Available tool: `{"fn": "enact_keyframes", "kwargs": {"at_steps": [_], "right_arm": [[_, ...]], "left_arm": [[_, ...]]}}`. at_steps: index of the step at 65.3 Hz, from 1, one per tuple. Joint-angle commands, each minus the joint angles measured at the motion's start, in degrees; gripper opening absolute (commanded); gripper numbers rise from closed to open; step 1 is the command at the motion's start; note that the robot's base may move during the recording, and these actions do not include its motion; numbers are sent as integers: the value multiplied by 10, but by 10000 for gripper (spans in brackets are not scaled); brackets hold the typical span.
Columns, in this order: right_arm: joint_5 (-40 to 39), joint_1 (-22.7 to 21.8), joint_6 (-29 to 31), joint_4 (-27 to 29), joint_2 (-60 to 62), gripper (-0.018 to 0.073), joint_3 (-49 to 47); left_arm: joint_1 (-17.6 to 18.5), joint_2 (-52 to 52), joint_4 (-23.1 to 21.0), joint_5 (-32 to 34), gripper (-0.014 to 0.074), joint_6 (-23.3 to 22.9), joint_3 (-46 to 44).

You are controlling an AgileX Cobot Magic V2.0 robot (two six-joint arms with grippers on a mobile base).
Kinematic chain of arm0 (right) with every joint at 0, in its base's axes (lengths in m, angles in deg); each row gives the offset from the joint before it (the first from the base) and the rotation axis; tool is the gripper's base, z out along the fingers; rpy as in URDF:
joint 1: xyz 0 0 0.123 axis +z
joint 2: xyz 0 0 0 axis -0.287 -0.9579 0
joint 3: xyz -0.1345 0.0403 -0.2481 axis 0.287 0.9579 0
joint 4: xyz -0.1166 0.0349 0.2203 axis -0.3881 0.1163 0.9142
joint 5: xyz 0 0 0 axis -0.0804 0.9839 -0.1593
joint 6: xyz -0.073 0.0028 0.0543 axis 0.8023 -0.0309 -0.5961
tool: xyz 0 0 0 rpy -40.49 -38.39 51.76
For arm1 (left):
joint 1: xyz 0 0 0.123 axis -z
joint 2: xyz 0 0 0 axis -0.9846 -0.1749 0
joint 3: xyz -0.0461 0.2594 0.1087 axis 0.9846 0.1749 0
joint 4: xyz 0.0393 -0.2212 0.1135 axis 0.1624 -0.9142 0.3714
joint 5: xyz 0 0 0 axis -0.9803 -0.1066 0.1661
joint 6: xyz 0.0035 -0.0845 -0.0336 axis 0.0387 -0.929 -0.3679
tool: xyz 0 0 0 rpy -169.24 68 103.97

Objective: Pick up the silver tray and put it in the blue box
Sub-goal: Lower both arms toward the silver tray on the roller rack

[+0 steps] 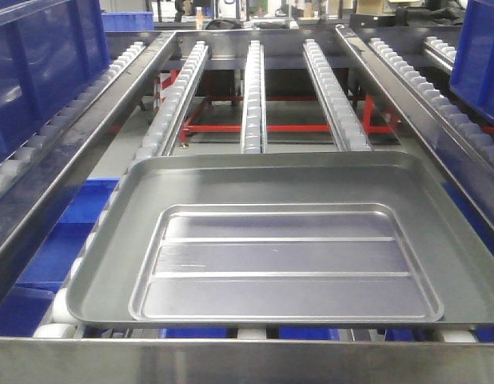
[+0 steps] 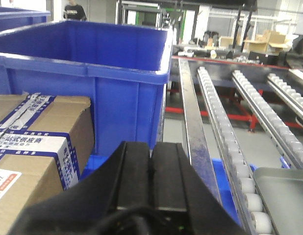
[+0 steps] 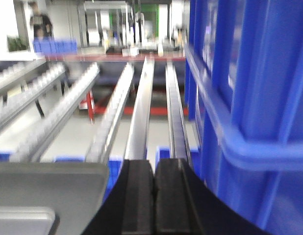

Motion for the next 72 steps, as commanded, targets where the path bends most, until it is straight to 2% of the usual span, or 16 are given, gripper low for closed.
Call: {"fn": "enact_keyframes", "kwargs": {"at_steps": [1,9,18,21,26,30,35,42,46,49,53,55,58,67,69,72], "right_arm": [[-28,0,2,-5,2,50,-63],[133,0,2,-5,-63,50,-172],[314,0,6,-5,-185,50,-263],[358,0,12,-5,-232,50,-281],[401,0,12,-4,-306,50,-302],[404,0,12,3,-353,50,-309],[398,0,12,15,-403,50,-311],[389,1,12,34,-458,50,-315],[412,7,12,48,-485,57,-325],[415,17,7,52,-500,62,-332],[410,39,-17,50,-515,62,-343],[407,52,-34,46,-523,62,-350],[407,66,-63,35,-536,64,-359],[411,118,-178,-38,-602,69,-386],[414,133,-206,-59,-620,69,-394],[421,155,-243,-83,-642,69,-406]], "left_arm": [[1,-6,0,-17,-96,1,-82],[5,-74,0,-193,-96,1,-207],[10,-215,-7,-396,-96,14,-302],[10,-263,-21,-451,-96,33,-321],[10,-331,-76,-514,-96,39,-341],[10,-382,-141,-532,-96,39,-347],[10,-438,-186,-522,-96,40,-347],[10,-512,-190,-449,-96,40,-347],[11,-546,-215,-438,-96,46,-352],[26,-564,-226,-438,-93,47,-360],[69,-579,-222,-428,-93,43,-376],[96,-586,-213,-418,-93,27,-384],[131,-595,-189,-404,-93,-20,-395],[254,-647,-1,-398,-93,-272,-427],[281,-662,35,-400,-93,-310,-438],[311,-681,71,-400,-93,-344,-455]]}}
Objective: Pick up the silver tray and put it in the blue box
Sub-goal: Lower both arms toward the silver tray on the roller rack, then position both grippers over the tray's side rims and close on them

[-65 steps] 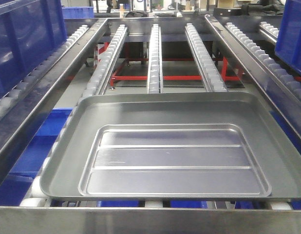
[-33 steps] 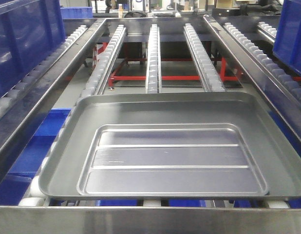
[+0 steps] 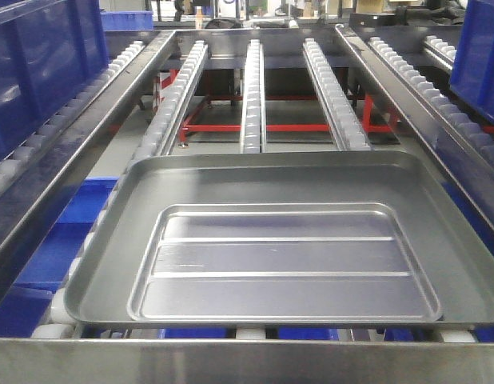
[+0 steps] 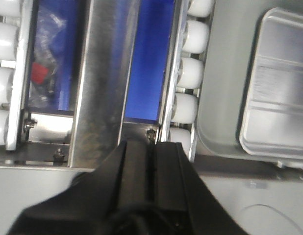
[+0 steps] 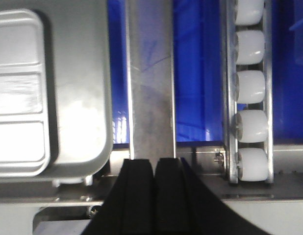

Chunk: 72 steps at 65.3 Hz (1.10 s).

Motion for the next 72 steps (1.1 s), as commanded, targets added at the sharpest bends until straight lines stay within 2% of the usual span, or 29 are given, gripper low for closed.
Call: {"fn": "enact_keyframes", "kwargs": {"at_steps": [1,5,9,16,25,42,72], "right_arm": [[-13,34,-73,-59,-40,69,-38],[-6,60,-103,-78,-74,69,-55],[0,81,-116,-80,-102,69,-74],[2,116,-117,-72,-148,69,-111],[-1,143,-115,-69,-186,69,-153],[-8,143,-103,-31,-243,69,-186],[-45,143,-103,-28,-281,69,-186]], "left_arm": [[61,-26,81,24,-93,-109,-46],[95,-64,90,24,-93,-135,-72],[109,-99,89,27,-93,-137,-98],[118,-170,87,27,-93,-137,-145],[118,-232,62,27,-93,-131,-192],[135,-273,61,43,-93,-116,-208],[138,-278,63,64,-93,-116,-208]]}}
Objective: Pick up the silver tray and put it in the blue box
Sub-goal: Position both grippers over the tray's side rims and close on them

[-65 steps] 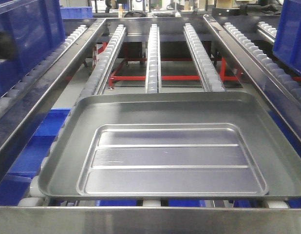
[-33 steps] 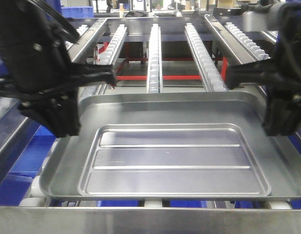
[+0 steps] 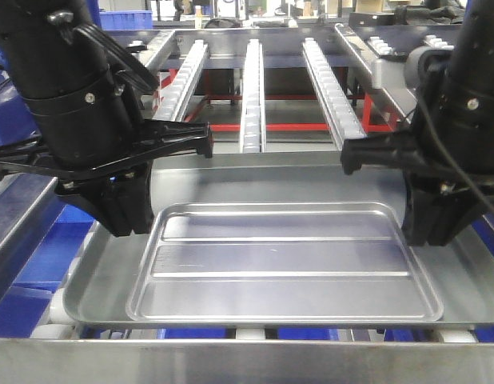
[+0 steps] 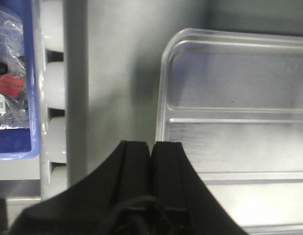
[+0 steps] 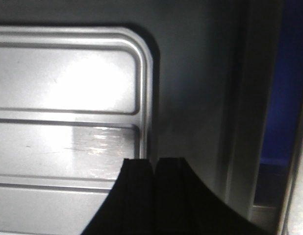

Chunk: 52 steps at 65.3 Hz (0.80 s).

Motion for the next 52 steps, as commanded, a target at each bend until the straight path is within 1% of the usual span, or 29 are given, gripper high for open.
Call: {"fn": "enact_keyframes", "kwargs": {"at_steps": [1,11,14,16,18,19,22,26,29,31,34,39,44,52], "right_arm": [[-21,0,6,-4,18,69,-18],[-39,0,6,-4,18,78,-18],[-46,0,6,-4,18,102,-18],[-51,0,6,-4,18,125,-18],[-53,0,6,-4,18,155,-18],[-54,0,6,-4,18,172,-18],[-54,0,6,-4,18,230,-18],[-54,0,6,-4,18,321,-18],[-53,0,6,-4,18,357,-18],[-53,0,6,-4,17,368,-18],[-53,0,6,-4,17,366,-18],[-53,0,6,-4,12,362,-18],[-45,0,6,-4,5,362,-18],[-41,0,6,-4,-2,362,-18]], "left_arm": [[4,21,1,20,-93,1,-18],[4,21,4,23,-92,1,-18],[4,21,8,25,-85,1,-18],[4,21,12,27,-69,9,-18],[4,21,14,30,-34,20,-18],[4,21,14,32,-26,22,-18],[4,21,13,39,37,26,-18],[4,21,1,42,164,26,-18],[4,21,-8,41,218,25,-18],[4,19,-12,41,239,25,-18],[4,14,-18,41,244,25,-18],[4,1,-20,40,228,25,-18],[4,-11,-33,38,219,25,-18],[4,-20,-33,40,218,25,-18]]}}
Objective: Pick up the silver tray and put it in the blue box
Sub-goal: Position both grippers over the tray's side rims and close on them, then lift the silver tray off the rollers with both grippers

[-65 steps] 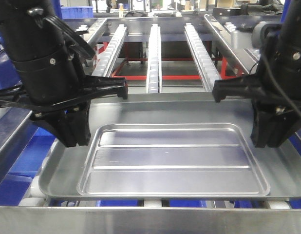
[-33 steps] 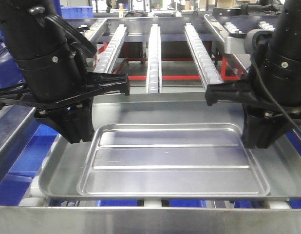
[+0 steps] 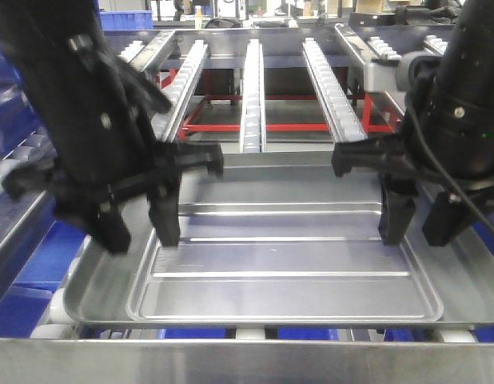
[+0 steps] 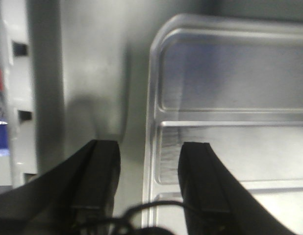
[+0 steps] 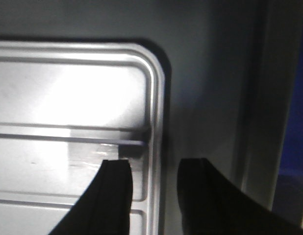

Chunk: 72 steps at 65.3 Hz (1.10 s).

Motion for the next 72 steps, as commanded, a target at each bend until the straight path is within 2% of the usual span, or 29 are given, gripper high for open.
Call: {"fn": "enact_keyframes", "kwargs": {"at_steps": [1,38,64,72], "right_arm": [[-10,0,6,-5,15,362,-18],[-11,0,6,-5,-11,362,-18],[-14,0,6,-5,-11,362,-18],[-14,0,6,-5,-11,362,-18]], "left_arm": [[4,23,-3,18,217,1,-17],[4,23,-4,1,217,1,-14],[4,23,-14,14,216,1,4],[4,23,-17,14,188,1,4]]}}
